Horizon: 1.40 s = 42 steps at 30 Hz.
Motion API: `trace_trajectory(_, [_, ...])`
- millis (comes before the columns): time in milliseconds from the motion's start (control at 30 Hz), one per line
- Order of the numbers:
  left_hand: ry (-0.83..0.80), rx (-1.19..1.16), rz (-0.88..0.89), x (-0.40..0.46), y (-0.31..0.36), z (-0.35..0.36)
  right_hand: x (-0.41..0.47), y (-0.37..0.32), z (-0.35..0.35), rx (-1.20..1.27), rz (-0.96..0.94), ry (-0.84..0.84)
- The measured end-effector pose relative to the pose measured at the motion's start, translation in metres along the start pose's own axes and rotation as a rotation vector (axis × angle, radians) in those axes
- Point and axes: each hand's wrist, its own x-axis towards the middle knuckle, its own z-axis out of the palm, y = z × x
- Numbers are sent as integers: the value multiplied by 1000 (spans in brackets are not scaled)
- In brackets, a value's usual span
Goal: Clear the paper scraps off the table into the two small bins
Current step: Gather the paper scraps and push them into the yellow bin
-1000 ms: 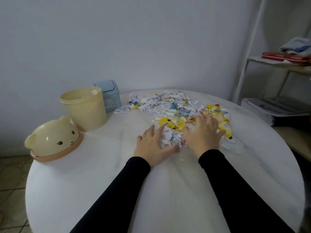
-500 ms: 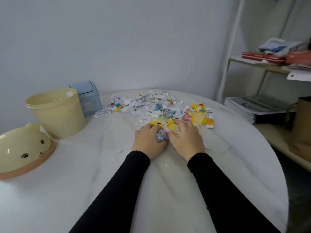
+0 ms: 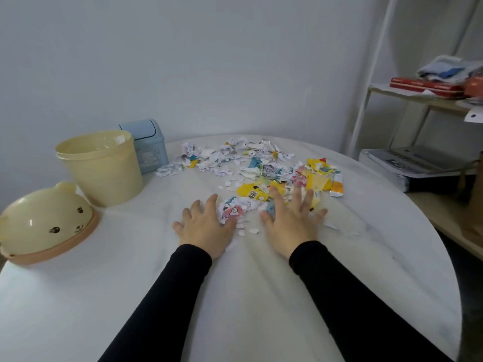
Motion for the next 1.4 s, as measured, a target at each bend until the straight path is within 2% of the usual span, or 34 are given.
trace_trajectory(133, [-74, -82, 51, -5, 11, -2, 3, 18, -8, 42, 159, -20])
trace_trajectory(233, [-60, -24, 82, -6, 26, 9, 5, 20, -9, 104, 240, -34])
trace_trajectory(367, [-18, 83, 122, 7, 39, 25, 17, 14, -3, 279, 79, 62])
trace_trajectory(467, [14, 107, 145, 24, 42, 30, 27, 12, 0, 207, -36, 226])
trace_trajectory(533, [55, 78, 147, 35, 43, 29, 34, 10, -1, 161, -105, 255])
trace_trajectory(667, [71, 56, 163, 50, 41, 28, 51, 5, 5, 80, -203, 146])
trace_trajectory(833, [81, 45, 210, 52, 41, 28, 61, -2, 10, 19, -203, 4])
trace_trajectory(967, [128, -61, 146, 49, 35, 15, 51, -4, -2, 116, -238, 126])
trace_trajectory(1067, [167, -70, 76, 40, 33, 7, 43, -5, -12, 105, -163, 186])
trace_trajectory(1233, [273, -122, -4, 37, 35, 10, 35, -5, -11, 76, 77, 43])
trace_trajectory(1333, [263, -123, 14, 37, 35, 14, 37, -2, -3, 101, 88, -6])
trace_trajectory(1400, [204, -77, 74, 37, 36, 17, 41, -3, 1, 94, 44, 29])
